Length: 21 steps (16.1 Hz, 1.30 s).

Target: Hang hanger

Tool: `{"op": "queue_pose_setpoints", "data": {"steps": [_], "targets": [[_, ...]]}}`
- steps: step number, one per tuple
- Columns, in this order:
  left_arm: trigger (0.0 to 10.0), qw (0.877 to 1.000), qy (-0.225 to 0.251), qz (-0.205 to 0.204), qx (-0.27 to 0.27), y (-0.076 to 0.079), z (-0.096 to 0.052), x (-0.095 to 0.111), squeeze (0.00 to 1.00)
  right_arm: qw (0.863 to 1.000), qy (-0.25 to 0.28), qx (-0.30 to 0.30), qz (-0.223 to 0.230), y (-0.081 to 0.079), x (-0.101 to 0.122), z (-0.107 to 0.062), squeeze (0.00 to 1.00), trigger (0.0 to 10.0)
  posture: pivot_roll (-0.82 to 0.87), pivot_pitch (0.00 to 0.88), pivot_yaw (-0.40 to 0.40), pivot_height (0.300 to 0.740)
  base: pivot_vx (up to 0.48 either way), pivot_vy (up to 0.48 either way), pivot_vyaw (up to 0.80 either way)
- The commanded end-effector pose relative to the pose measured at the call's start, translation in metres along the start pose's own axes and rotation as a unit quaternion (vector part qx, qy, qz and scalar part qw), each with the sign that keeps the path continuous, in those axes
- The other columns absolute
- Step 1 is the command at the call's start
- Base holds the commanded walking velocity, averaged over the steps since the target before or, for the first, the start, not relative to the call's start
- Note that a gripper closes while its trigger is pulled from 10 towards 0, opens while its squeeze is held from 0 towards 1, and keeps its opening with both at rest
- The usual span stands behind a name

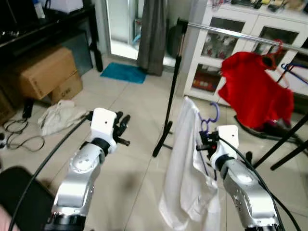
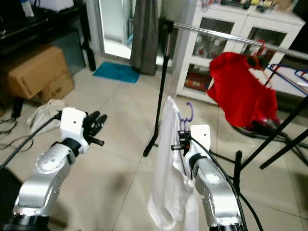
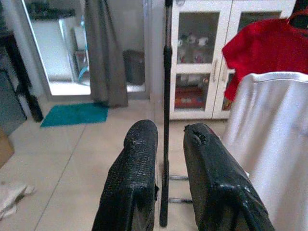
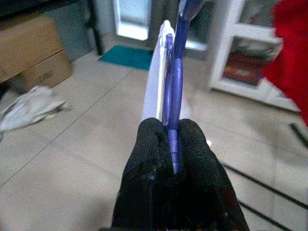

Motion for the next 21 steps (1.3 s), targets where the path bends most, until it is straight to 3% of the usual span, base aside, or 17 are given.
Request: {"op": "queue_pose_setpoints", "data": {"steps": [1,2,3,4,10,21], "targets": [[10.0,1.0,-0.004,0.002,0.0,0.002,0.001,0.002,0.02,0.999,0.036,-0.021,-0.001,0.007,0.019,0.002,0.0,10.0,0.1,0.0,-0.051,0.74,0.454,0.0,0.0],[10.0,1.0,-0.004,0.003,-0.003,0.003,0.001,0.002,0.33,0.998,0.046,-0.03,-0.006,0.009,0.023,0.002,0.0,10.0,0.1,0.0,-0.051,0.74,0.48,0.0,0.0],[10.0,1.0,-0.002,0.001,-0.001,0.002,0.002,0.004,0.88,0.998,0.053,-0.04,-0.008,0.01,0.027,0.004,0.0,10.0,0.1,0.0,-0.051,0.74,0.48,0.0,0.0],[10.0,1.0,0.002,0.004,-0.001,0.002,0.004,0.006,1.0,0.997,0.057,-0.047,0.001,0.009,0.029,0.006,0.0,10.0,0.1,0.0,-0.042,0.74,0.48,0.0,0.0],[10.0,1.0,0.008,0.011,0.001,0.0,0.004,0.011,1.0,0.997,0.054,-0.024,0.044,-0.003,0.031,0.013,0.0,10.0,0.1,0.0,-0.039,0.74,0.48,0.0,0.0],[10.0,1.0,0.011,0.012,-0.003,-0.001,0.003,0.012,1.0,0.998,0.063,0.009,0.029,-0.02,0.039,0.021,0.0,10.0,0.11,0.0,-0.043,0.74,0.48,0.0,0.0]]}}
Point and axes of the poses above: a point about 5 cm out from each wrist's last joint towards the gripper, its own z axis pointing out of the wrist towards the gripper, its own x axis along the axis of the wrist's last joint, y = z × x, the point moved 6 cm from there along z, pointing out of the wrist towards the gripper, and after that the axes turned 15 degrees about z, right-handed, at the moved point
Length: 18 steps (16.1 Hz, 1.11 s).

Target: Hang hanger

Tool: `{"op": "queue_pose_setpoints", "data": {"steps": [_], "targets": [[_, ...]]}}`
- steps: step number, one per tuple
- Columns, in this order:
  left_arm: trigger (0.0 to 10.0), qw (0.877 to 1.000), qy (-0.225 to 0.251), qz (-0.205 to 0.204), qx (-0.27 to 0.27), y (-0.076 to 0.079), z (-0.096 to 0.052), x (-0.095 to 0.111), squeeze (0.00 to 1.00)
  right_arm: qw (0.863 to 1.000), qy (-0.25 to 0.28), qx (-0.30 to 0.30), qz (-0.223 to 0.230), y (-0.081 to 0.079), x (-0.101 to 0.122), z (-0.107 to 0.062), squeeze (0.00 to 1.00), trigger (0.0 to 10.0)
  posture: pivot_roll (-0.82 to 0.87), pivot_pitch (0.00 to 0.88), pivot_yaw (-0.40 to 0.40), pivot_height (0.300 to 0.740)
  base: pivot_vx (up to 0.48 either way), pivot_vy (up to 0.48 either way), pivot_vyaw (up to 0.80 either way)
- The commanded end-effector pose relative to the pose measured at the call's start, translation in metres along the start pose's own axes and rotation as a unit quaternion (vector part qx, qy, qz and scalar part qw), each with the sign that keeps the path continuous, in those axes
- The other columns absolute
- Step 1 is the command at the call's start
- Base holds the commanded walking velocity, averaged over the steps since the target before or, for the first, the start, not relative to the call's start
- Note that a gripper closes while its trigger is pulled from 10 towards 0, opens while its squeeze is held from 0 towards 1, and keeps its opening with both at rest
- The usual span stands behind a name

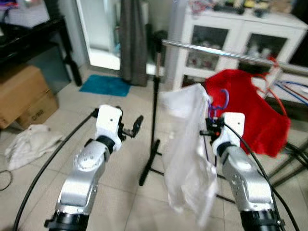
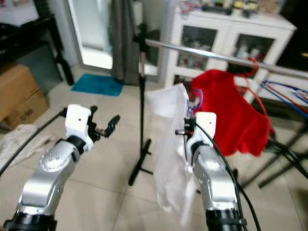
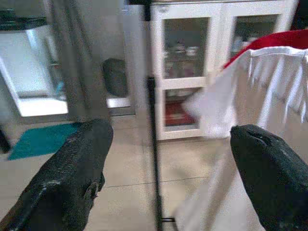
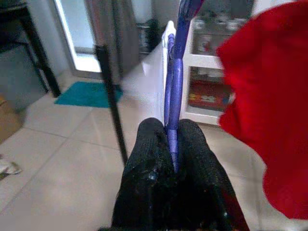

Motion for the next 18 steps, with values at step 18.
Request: {"op": "queue_pose_setpoints", "data": {"steps": [18], "targets": [[10.0,0.987,0.052,0.016,-0.154,0.04,-0.017,0.018,1.0,0.993,0.076,-0.053,-0.073,0.001,0.067,0.043,0.0,10.0,0.12,0.0,-0.067,0.74,0.347,0.0,0.0]]}}
Point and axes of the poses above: a point about 5 cm out from each wrist's last joint towards the gripper, its own z axis pointing out of the wrist towards the gripper, its own x axis along the axis of the wrist's last joint, y = z × x, the point moved 6 cm from there along z, pointing out of the wrist towards the gripper, and after that the axes turned 15 degrees about z, right-handed, at the moved point
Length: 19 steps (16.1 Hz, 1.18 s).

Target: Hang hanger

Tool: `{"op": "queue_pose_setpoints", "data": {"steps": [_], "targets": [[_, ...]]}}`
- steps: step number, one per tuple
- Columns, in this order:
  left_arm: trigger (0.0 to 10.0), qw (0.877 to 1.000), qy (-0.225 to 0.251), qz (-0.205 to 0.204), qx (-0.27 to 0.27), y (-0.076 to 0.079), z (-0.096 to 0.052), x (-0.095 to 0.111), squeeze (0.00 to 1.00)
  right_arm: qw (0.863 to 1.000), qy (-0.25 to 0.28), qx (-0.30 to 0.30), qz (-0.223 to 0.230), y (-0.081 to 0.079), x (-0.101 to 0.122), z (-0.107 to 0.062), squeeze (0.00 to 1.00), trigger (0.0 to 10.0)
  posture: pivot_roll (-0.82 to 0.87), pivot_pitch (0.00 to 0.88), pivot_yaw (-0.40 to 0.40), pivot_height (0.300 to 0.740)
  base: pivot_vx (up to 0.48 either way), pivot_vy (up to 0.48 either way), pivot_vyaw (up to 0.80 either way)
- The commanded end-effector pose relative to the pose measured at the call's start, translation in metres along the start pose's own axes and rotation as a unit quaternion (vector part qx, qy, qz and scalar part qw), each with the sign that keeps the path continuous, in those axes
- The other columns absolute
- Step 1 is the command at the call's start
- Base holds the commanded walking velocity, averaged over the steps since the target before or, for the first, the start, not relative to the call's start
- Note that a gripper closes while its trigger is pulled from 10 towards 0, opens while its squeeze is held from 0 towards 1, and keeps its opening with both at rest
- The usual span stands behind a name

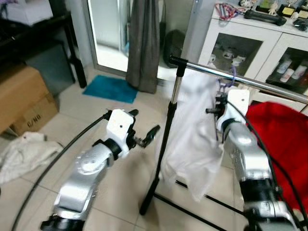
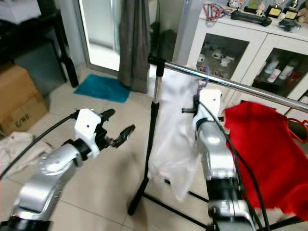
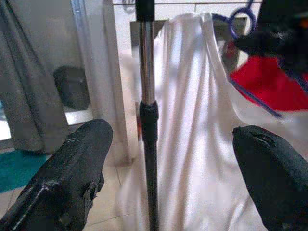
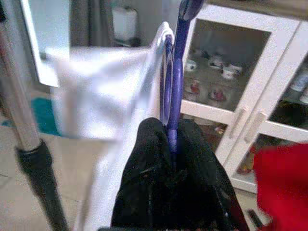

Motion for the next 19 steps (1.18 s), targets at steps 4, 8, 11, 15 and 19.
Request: {"op": "queue_pose_setpoints", "data": {"steps": [4,8,11,15,19], "targets": [[10.0,0.995,0.022,-0.017,-0.092,0.024,-0.007,0.013,0.73,0.999,-0.023,-0.032,0.005,0.006,0.01,0.024,0.0,10.0,0.12,0.0,-0.071,0.74,0.0,0.0,0.0],[10.0,0.99,0.022,-0.022,-0.134,0.033,-0.011,0.018,0.0,0.996,-0.063,-0.052,0.019,0.015,0.012,0.042,0.0,10.0,0.12,0.0,-0.073,0.74,0.0,0.0,0.0],[10.0,0.99,0.016,-0.025,-0.141,0.033,-0.012,0.017,0.0,0.995,-0.084,-0.055,0.016,0.015,0.014,0.051,0.0,10.0,0.12,0.0,-0.073,0.74,0.0,0.0,0.0],[10.0,0.989,-0.003,-0.02,-0.143,0.033,-0.016,0.01,0.0,0.985,-0.163,-0.052,0.014,0.018,-0.022,0.044,0.0,10.0,0.13,0.0,-0.087,0.74,0.0,0.0,0.0],[10.0,0.992,-0.009,-0.013,-0.124,0.03,-0.011,0.007,0.0,0.994,-0.099,0.022,0.034,0.019,-0.007,0.032,1.0,10.0,0.11,0.0,-0.072,0.74,0.0,0.0,0.0]]}}
Point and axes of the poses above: a point about 5 cm out from each wrist's last joint towards the gripper, its own z axis pointing out of the wrist towards the gripper, its own x axis along the axis of the wrist's last joint, y = z × x, the point moved 6 cm from there along z, pointing out of the wrist towards the gripper, and after that the axes turned 15 degrees about z, right-handed, at the moved point
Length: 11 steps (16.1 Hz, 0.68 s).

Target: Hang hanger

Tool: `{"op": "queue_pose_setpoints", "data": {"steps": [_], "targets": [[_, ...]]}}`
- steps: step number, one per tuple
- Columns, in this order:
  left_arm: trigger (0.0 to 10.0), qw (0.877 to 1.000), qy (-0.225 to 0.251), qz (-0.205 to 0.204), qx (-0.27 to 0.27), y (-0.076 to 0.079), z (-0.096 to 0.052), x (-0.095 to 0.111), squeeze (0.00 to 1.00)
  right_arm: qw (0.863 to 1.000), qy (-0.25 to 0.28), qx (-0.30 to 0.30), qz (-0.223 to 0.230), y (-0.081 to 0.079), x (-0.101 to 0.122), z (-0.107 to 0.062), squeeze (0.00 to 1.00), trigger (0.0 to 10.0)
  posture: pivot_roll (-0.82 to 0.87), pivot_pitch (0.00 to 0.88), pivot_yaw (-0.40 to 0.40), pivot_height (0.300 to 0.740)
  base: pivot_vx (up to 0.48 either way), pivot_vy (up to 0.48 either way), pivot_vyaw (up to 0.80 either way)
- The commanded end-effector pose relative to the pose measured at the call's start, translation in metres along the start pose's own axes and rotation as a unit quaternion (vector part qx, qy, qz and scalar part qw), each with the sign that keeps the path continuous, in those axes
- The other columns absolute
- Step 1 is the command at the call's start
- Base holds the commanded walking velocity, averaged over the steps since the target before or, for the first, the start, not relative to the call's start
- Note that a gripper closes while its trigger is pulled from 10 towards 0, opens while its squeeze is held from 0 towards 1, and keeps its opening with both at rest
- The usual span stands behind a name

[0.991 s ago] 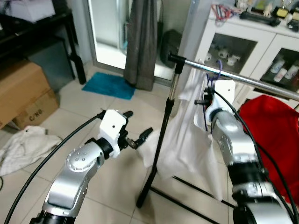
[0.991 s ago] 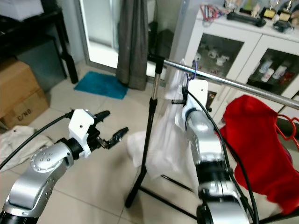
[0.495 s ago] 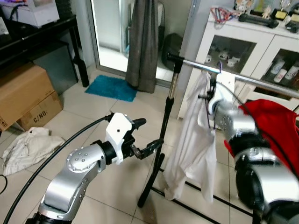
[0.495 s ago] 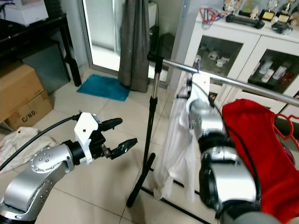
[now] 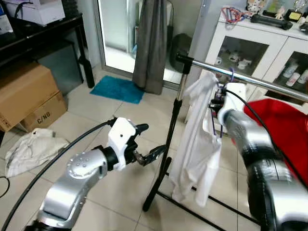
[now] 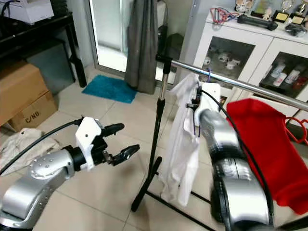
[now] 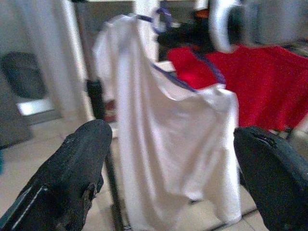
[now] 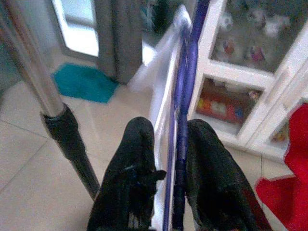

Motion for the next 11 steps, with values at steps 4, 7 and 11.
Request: {"op": "queue_pose_setpoints", "data": {"steps": [4,7,11], "targets": [[10.0,0.989,0.038,0.006,0.145,-0.023,0.003,0.006,0.94,0.993,0.052,0.1,-0.023,-0.012,0.02,-0.083,1.0,10.0,0.08,0.0,-0.062,0.74,0.0,0.0,0.0],[10.0,0.975,0.011,-0.024,0.22,-0.031,-0.011,-0.001,0.71,0.996,0.04,0.076,-0.034,-0.007,-0.013,-0.135,1.0,10.0,0.05,0.0,-0.046,0.74,0.0,0.0,0.0],[10.0,0.968,0.002,-0.021,0.251,-0.038,-0.003,0.001,0.72,0.995,0.081,0.059,0.021,-0.024,-0.025,-0.134,1.0,10.0,0.07,0.0,-0.054,0.74,0.0,-0.36,0.0]]}}
Point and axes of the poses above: a point about 5 cm out from each wrist's last joint towards the gripper, its own z axis pointing out of the wrist towards the gripper, its own x axis along the axis of the wrist's last joint, y = z × x, the point moved 6 cm from there along z, pointing out of the wrist towards the gripper, and after that the axes turned 15 degrees about z, right-handed, at the moved point
